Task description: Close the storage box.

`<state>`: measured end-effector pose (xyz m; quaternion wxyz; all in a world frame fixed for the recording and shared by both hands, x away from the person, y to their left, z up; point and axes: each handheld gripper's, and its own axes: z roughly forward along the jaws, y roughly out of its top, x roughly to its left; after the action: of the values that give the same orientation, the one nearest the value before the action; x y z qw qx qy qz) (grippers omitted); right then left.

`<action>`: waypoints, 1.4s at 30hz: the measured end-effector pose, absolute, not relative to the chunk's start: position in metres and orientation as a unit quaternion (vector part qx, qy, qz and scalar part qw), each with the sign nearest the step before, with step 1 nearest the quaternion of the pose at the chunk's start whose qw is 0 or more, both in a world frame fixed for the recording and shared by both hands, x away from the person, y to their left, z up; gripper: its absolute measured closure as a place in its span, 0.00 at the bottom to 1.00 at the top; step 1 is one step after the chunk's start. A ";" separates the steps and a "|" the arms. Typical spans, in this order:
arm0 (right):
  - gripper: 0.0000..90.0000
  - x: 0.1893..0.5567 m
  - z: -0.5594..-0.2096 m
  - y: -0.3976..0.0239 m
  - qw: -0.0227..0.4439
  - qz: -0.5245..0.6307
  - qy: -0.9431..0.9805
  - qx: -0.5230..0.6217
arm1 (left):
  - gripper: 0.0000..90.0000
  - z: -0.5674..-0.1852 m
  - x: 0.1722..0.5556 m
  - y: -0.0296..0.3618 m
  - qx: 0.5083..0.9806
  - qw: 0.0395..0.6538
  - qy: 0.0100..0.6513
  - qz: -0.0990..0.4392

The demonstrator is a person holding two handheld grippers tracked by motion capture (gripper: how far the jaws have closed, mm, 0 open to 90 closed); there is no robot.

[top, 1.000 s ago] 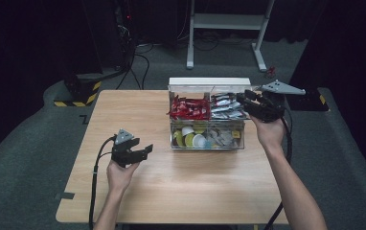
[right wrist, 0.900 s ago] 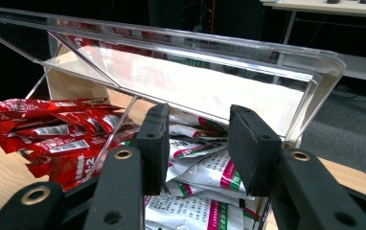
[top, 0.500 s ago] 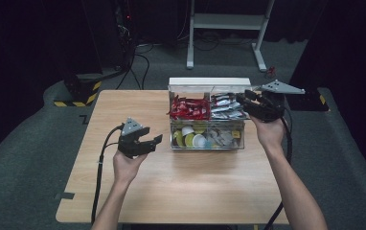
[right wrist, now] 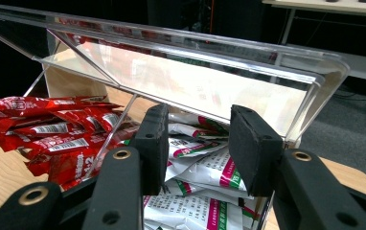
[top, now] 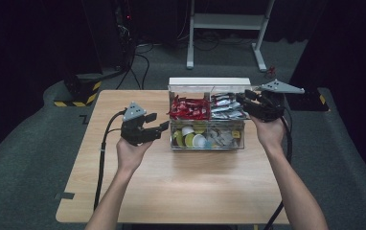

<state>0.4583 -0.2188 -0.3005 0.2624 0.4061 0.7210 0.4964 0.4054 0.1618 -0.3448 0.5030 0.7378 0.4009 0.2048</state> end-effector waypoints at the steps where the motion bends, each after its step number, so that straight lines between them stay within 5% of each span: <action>1: 0.65 0.458 -0.301 -0.219 0.263 0.496 0.721 0.406 | 0.46 -0.343 0.408 0.161 0.738 0.503 0.402 0.204; 10: 0.65 0.458 -0.300 -0.217 0.268 0.491 0.724 0.405 | 0.49 -0.335 0.425 0.154 0.738 0.501 0.408 0.194; 23: 0.65 0.458 -0.300 -0.218 0.268 0.491 0.723 0.404 | 0.69 -0.328 0.442 0.136 0.745 0.482 0.404 0.221; 38: 0.65 0.459 -0.301 -0.216 0.268 0.489 0.725 0.405 | 0.78 -0.329 0.446 0.129 0.758 0.458 0.403 0.230; 42: 0.65 0.459 -0.301 -0.216 0.267 0.489 0.724 0.406 | 0.87 -0.329 0.445 0.128 0.760 0.460 0.399 0.228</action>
<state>0.4590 -0.2163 -0.3013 0.2670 0.4056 0.7245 0.4892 0.4450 0.1282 -0.3287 0.4598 0.7600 0.3989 0.2277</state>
